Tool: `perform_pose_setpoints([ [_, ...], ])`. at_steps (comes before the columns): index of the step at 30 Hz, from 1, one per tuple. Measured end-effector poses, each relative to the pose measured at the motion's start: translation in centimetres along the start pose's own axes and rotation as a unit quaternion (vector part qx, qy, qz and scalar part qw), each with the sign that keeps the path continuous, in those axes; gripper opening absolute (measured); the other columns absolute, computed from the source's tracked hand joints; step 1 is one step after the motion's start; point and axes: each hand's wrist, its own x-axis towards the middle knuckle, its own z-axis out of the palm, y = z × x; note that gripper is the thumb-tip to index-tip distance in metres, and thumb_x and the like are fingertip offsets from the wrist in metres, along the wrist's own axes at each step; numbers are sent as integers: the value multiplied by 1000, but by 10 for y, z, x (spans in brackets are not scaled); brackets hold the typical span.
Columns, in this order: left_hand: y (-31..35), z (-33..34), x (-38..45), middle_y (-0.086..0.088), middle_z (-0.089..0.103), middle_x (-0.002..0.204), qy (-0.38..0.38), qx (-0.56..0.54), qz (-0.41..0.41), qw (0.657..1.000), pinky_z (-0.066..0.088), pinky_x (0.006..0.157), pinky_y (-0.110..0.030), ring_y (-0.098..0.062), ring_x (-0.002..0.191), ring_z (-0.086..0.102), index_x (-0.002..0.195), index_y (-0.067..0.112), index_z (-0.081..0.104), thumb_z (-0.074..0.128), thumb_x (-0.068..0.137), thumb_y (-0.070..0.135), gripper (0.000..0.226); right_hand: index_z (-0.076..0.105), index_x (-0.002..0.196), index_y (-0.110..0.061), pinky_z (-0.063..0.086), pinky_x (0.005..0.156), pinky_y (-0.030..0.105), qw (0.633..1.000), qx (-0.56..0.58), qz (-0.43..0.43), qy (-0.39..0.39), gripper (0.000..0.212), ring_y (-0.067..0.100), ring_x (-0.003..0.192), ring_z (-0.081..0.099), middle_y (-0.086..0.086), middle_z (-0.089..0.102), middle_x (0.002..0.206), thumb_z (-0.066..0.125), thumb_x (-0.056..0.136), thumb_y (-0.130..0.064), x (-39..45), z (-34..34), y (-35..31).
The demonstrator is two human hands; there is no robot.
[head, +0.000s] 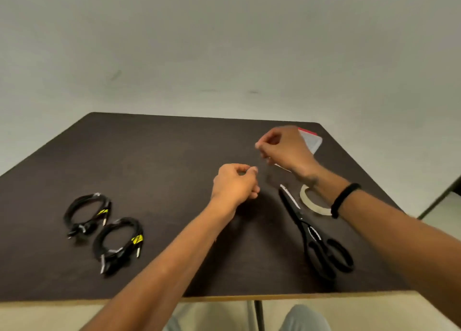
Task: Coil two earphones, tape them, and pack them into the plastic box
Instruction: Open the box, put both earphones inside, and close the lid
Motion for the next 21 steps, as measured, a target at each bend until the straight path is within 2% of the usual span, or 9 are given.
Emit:
perform_pose_setpoints([
  [3,20,38,29,-8,75,69,-24,-43,-46,998,66,79,-38,-19,65,73,92,11,70,64,101,41,32,76,98,-14,52,68,22,996,-64,-17,64,7,11,85,69,-4,74,94,75,93,-18,43,-37,29],
  [6,32,65,53,-15,76,81,-38,-74,-113,990,65,70,-31,-18,61,72,108,6,66,64,99,51,46,75,106,-11,48,78,26,986,-136,-3,92,14,20,97,68,6,74,109,73,93,-13,88,-63,64],
  [9,34,85,68,-19,77,89,-37,-85,-146,985,66,67,-30,-19,62,75,120,5,62,65,96,56,56,72,117,-6,50,89,33,979,-195,39,45,24,32,115,65,14,70,126,66,97,-18,122,-79,92],
  [10,34,89,71,-19,77,89,-33,-88,-151,984,65,66,-30,-19,63,76,121,5,61,65,96,55,56,72,115,-4,51,88,35,977,-205,60,18,25,35,115,65,15,70,124,63,100,-21,129,-82,96],
  [12,33,94,77,-19,78,88,-31,-97,-155,983,65,64,-30,-20,64,77,122,6,60,64,98,53,53,68,90,-5,47,71,34,974,-200,107,-13,24,35,93,64,15,69,98,57,102,-23,137,-85,104],
  [13,33,95,80,-19,78,88,-29,-103,-156,982,65,66,-31,-21,66,77,122,6,59,64,98,51,51,58,75,-8,42,62,31,975,-186,121,-18,30,32,77,58,12,62,81,56,101,-23,140,-85,109],
  [15,36,93,83,-18,78,91,-20,-110,-153,982,67,71,-34,-22,72,78,118,8,60,66,98,49,46,48,65,-11,38,56,31,979,-146,137,-19,35,26,62,47,7,50,66,59,96,-22,144,-84,113],
  [18,41,74,84,-18,77,91,4,-123,-131,984,67,73,-36,-23,76,78,106,9,62,71,97,41,35,59,64,-8,38,59,35,988,-98,118,-24,30,21,63,48,7,53,64,63,88,-26,142,-80,107],
  [21,48,35,85,-20,76,84,37,-126,-87,987,63,60,-33,-27,70,76,96,2,67,72,97,35,34,63,64,-13,43,59,36,993,-59,103,-28,23,21,65,55,17,72,74,63,78,-31,129,-72,83],
])
